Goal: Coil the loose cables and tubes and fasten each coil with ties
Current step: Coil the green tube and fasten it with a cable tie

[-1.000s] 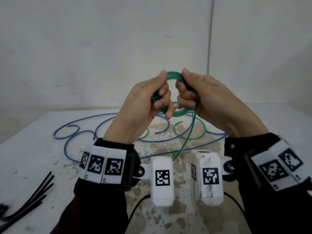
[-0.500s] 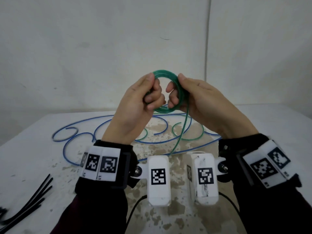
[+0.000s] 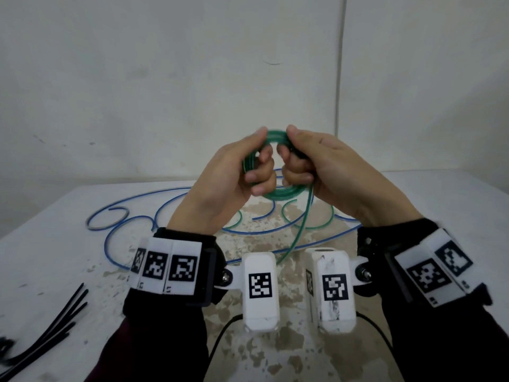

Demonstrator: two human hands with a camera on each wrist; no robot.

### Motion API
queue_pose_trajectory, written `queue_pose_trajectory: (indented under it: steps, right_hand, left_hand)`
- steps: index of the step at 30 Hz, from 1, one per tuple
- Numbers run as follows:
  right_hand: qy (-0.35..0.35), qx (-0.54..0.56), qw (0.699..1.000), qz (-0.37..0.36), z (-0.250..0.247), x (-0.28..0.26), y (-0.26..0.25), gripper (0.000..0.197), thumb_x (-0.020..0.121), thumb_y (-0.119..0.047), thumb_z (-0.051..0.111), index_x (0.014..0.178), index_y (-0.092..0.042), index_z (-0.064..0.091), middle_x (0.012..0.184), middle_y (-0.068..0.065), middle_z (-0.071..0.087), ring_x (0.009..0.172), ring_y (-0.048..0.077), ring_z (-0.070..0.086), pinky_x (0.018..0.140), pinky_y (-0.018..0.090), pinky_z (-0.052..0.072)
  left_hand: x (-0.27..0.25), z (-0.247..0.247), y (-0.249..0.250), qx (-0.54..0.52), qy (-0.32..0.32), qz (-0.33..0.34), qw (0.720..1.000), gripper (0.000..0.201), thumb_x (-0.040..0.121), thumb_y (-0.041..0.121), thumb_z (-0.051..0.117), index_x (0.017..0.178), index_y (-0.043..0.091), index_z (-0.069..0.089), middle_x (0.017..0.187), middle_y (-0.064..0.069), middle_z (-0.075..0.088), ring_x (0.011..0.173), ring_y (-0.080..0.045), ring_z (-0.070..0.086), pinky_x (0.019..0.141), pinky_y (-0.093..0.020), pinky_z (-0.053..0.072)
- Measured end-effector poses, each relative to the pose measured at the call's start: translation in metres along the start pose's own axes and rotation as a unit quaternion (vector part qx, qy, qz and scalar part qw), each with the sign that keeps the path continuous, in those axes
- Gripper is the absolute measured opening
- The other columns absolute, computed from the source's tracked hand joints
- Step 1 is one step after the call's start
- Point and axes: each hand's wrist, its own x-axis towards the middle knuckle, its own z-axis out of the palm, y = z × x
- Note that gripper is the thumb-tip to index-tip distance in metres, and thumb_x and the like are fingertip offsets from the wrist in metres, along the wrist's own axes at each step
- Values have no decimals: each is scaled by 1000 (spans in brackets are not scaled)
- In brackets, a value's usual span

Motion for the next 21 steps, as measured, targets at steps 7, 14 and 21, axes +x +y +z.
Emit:
queue_pose_trajectory:
  steps: [7, 14, 21]
  right_hand:
    - [9, 53, 999, -2, 4, 2, 1, 39, 104, -26, 30, 81, -7, 55, 57, 1, 47, 59, 15, 52, 67, 24, 50]
    - [-8, -9, 1000, 17, 3, 0, 1, 37, 103, -27, 33, 75, -9, 49, 52, -6, 28, 46, 9, 31, 61, 22, 45]
    - [4, 24, 1000, -12, -1, 1, 1, 36, 103, -23, 32, 86, -5, 58, 60, 2, 52, 62, 15, 57, 68, 21, 50]
  left_hand:
    - [1, -1, 0, -25, 42, 80, 996, 37, 102, 27, 31, 68, 13, 36, 49, 8, 24, 43, -8, 20, 52, -24, 16]
    - [-4, -1, 0, 63, -9, 9, 998, 36, 99, 27, 37, 66, 12, 40, 46, 7, 25, 40, -10, 24, 51, -24, 21]
    - [2, 2, 0, -35, 46, 59, 997, 38, 102, 28, 31, 67, 13, 36, 46, 7, 25, 39, -8, 22, 48, -22, 20]
